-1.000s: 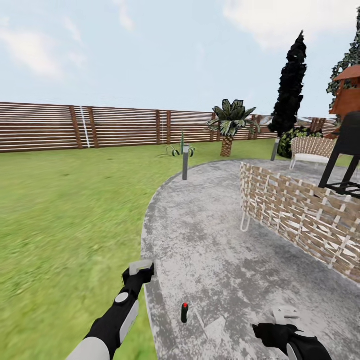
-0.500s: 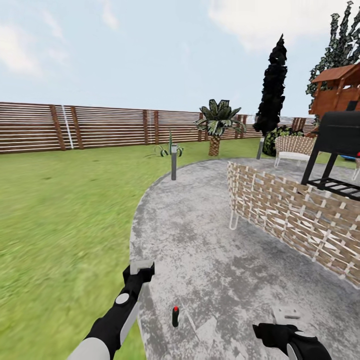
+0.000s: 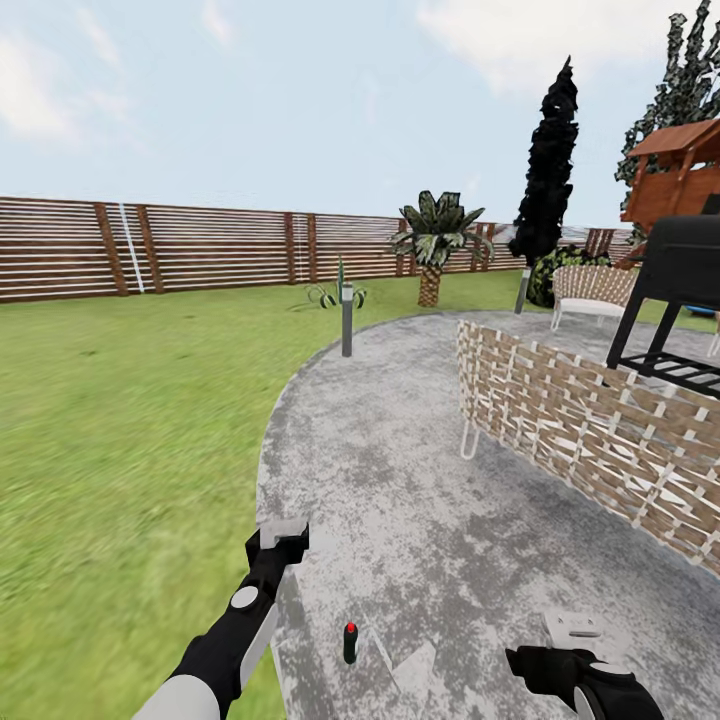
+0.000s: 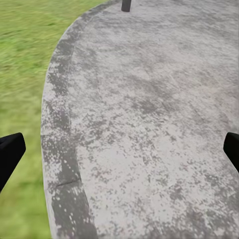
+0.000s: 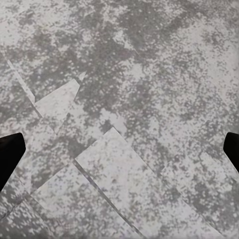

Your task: Pick up the pesticide atomizer in the garden and spray insectifuge to fully cover both potted plants in the garden.

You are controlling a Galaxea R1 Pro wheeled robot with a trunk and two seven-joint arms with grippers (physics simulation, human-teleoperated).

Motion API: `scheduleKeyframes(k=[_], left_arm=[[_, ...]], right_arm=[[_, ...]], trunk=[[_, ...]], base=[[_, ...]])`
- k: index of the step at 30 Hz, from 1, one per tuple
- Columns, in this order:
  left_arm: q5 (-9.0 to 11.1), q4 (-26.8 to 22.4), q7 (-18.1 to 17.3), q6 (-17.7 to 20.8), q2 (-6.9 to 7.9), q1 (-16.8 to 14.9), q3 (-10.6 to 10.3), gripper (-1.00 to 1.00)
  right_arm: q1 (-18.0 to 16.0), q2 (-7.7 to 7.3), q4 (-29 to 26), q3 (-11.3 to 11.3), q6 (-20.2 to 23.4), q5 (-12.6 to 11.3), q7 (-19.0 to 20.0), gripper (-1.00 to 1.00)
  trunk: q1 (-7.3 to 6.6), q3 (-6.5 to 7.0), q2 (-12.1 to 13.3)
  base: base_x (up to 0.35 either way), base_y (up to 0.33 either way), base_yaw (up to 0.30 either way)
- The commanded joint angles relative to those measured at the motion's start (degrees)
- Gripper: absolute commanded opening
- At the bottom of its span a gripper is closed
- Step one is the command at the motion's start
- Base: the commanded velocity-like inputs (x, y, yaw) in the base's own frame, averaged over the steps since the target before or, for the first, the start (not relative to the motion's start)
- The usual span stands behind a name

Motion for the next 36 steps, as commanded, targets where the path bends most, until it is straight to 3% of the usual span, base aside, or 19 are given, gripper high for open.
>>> scheduleKeyframes(k=[1,8,22,36], left_arm=[[0.02,0.03,0.15,-0.18,-0.02,-0.03,0.03,1.0],[0.04,0.03,0.15,-0.19,-0.02,-0.03,0.03,1.0],[0.04,0.03,0.15,-0.2,-0.02,-0.03,0.01,1.0],[0.02,-0.13,0.15,-0.19,-0.02,-0.03,0.0,1.0]], right_arm=[[-0.03,-0.01,-0.06,-0.03,0.26,-0.05,0.03,1.0],[-0.03,-0.01,-0.07,-0.12,0.26,-0.05,0.06,1.0],[-0.03,0.03,-0.07,-0.15,0.26,-0.05,0.03,1.0],[-0.03,0.02,-0.07,-0.13,0.26,-0.05,0.03,1.0]], trunk=[[-0.01,-0.08,-0.03],[-0.01,-0.14,-0.03],[-0.01,-0.15,-0.03],[-0.01,-0.15,-0.03]], base=[[0.002,0.0,0.0],[0.0,0.0,-0.007],[0.0,0.0,-0.148],[0.0,0.0,-0.276]])
